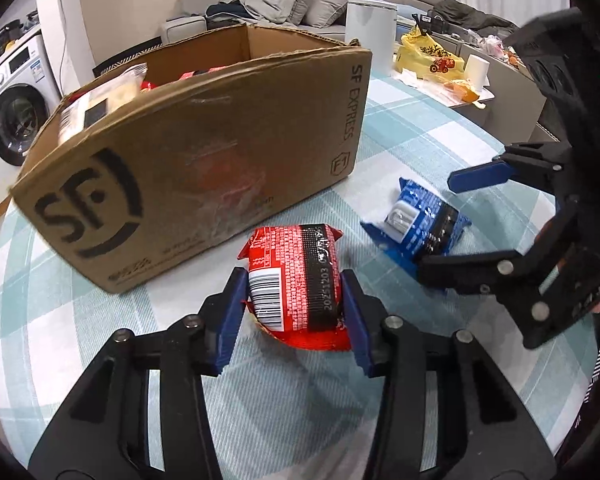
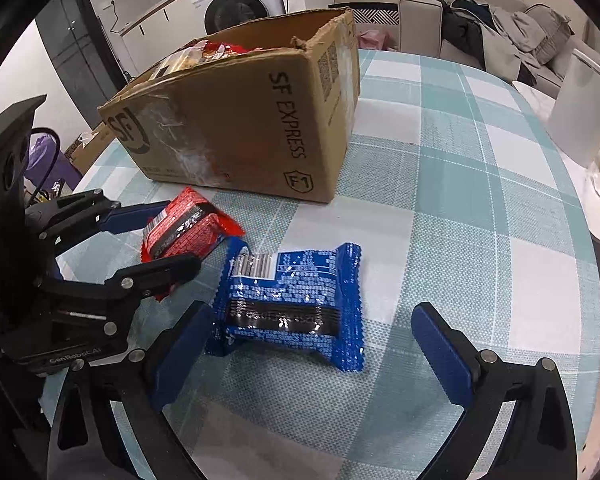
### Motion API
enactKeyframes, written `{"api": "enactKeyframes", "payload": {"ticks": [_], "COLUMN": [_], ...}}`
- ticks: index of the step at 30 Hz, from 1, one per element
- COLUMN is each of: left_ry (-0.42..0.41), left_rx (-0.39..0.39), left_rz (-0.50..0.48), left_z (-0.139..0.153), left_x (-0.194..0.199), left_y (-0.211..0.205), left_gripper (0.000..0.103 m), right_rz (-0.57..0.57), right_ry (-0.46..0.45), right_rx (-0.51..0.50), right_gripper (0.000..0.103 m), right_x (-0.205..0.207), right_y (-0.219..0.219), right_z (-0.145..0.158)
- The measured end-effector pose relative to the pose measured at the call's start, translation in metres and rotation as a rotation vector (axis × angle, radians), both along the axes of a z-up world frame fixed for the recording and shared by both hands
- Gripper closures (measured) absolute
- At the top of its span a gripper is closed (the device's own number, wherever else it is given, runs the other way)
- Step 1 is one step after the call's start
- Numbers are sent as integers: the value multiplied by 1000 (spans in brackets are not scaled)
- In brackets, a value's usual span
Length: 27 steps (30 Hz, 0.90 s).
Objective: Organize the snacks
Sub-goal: 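Grasp the blue packet with the right gripper while the left gripper grasps the red packet, then lift both packets over the box and lower them inside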
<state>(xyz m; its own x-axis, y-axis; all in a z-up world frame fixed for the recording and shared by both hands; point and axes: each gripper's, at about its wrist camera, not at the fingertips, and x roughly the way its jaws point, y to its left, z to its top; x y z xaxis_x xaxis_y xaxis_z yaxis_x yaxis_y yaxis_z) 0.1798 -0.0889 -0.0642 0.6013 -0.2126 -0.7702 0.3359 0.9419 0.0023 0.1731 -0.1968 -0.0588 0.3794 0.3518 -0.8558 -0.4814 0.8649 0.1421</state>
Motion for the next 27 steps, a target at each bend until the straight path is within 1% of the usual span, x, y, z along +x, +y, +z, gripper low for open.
{"api": "enactKeyframes", "payload": {"ticks": [2, 4, 5, 8, 9, 12, 13, 14, 18, 22, 27], "left_ry": [-5, -9, -10, -15, -18, -27, -30, -34, -47, -61, -88], "left_rx": [2, 3, 2, -5, -7, -19, -24, -28, -41, -55, -76], "left_rz": [4, 6, 9, 14, 16, 25, 28, 32, 39, 45, 54], "left_z": [0, 1, 1, 2, 3, 6, 8, 9, 16, 22, 36], "left_x": [-7, -13, -15, -21, -23, -27, -28, -29, -33, -40, -50], "left_y": [5, 10, 12, 19, 22, 29, 32, 33, 39, 46, 59], "left_gripper": [61, 61, 61, 61, 61, 61, 61, 61, 61, 61, 61], "right_rz": [6, 17, 24, 35, 41, 54, 60, 67, 73, 74, 75], "right_ry": [-5, -5, -4, -12, -11, -26, -39, -56, -71, -72, -104], "right_rx": [5, 8, 9, 11, 20, 31, 32, 37, 36, 43, 75], "right_gripper": [8, 20, 21, 32, 39, 47, 52, 54, 55, 55, 55], "right_x": [0, -2, -3, -4, -5, -6, -8, -9, -11, -11, -17], "right_y": [3, 6, 8, 11, 11, 12, 12, 12, 10, 10, 8], "right_z": [0, 0, 0, 1, 2, 4, 5, 9, 12, 14, 27]}}
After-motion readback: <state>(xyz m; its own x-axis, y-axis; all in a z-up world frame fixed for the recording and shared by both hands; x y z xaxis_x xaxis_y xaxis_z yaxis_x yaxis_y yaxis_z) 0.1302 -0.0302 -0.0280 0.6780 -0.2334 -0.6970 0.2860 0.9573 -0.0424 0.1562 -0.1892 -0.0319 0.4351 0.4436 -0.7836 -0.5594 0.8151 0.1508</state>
